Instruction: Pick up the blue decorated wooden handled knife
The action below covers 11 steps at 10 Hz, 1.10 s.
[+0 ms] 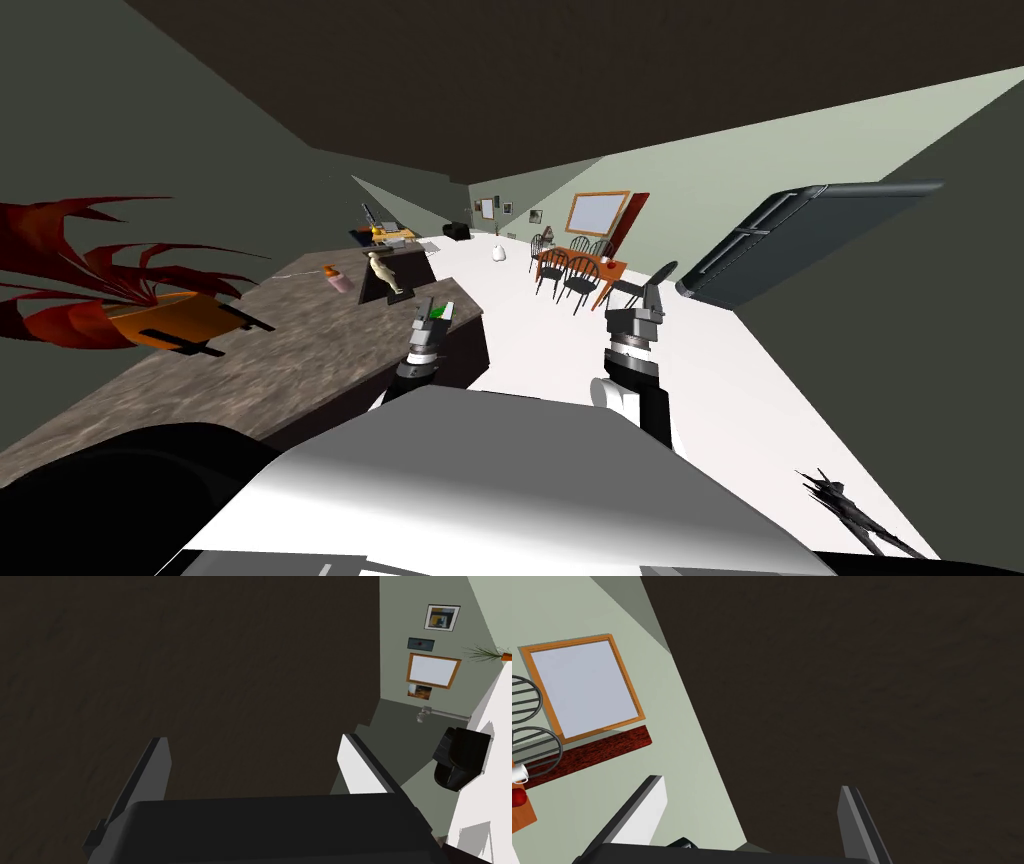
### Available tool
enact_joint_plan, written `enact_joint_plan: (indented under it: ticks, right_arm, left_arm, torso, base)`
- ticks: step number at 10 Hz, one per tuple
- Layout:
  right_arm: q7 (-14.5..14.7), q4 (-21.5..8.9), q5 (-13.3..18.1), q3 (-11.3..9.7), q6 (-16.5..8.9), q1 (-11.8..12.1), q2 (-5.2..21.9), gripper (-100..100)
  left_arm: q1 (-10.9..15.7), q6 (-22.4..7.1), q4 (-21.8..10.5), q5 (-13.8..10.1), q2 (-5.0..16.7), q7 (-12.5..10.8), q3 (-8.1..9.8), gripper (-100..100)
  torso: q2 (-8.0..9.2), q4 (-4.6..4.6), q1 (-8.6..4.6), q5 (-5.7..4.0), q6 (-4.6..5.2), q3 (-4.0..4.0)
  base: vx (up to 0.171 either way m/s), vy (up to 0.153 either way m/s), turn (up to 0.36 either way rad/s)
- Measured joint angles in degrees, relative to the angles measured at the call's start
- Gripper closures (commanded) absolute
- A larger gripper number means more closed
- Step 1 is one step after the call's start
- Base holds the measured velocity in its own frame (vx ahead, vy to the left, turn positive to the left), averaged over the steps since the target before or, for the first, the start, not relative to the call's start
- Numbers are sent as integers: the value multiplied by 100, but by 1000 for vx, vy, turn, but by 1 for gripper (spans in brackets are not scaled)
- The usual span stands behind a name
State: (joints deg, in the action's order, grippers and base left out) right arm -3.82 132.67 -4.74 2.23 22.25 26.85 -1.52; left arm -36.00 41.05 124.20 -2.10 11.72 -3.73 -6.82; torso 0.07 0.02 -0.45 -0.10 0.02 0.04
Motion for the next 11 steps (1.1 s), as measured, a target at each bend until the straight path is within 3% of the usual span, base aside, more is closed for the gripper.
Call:
enact_joint_plan:
  ticks: [3,5,7,10,11]
  right_arm:
    - [0,0,0,0,0,0,0,0]
    - [0,0,0,1,0,1,1,0]
    - [0,0,0,0,0,0,1,0]
    - [0,0,0,2,0,2,1,0]
    - [0,0,0,1,0,1,1,0]
  left_arm:
    - [-238,422,-449,133,422,13,-307,-100]
    - [-415,684,-705,201,573,12,-486,-100]
    - [-623,989,-1084,290,834,-31,-782,-100]
    - [-886,1249,-1439,297,1143,-154,-952,-100]
    - [-1033,1326,-1525,348,1220,-157,-1108,-100]
  torso:
    - [-6,-1,-3,-1,0,-3]
    - [-6,-1,17,3,-2,-3]
    - [-14,-3,11,2,0,-8]
    - [-7,-1,31,5,-6,-4]
    - [-8,-1,28,5,-3,-4]
  base:
    - [16,-110,-235]
    - [33,-83,-280]
    - [44,-79,-261]
    - [39,-49,-188]
    - [41,-32,-162]
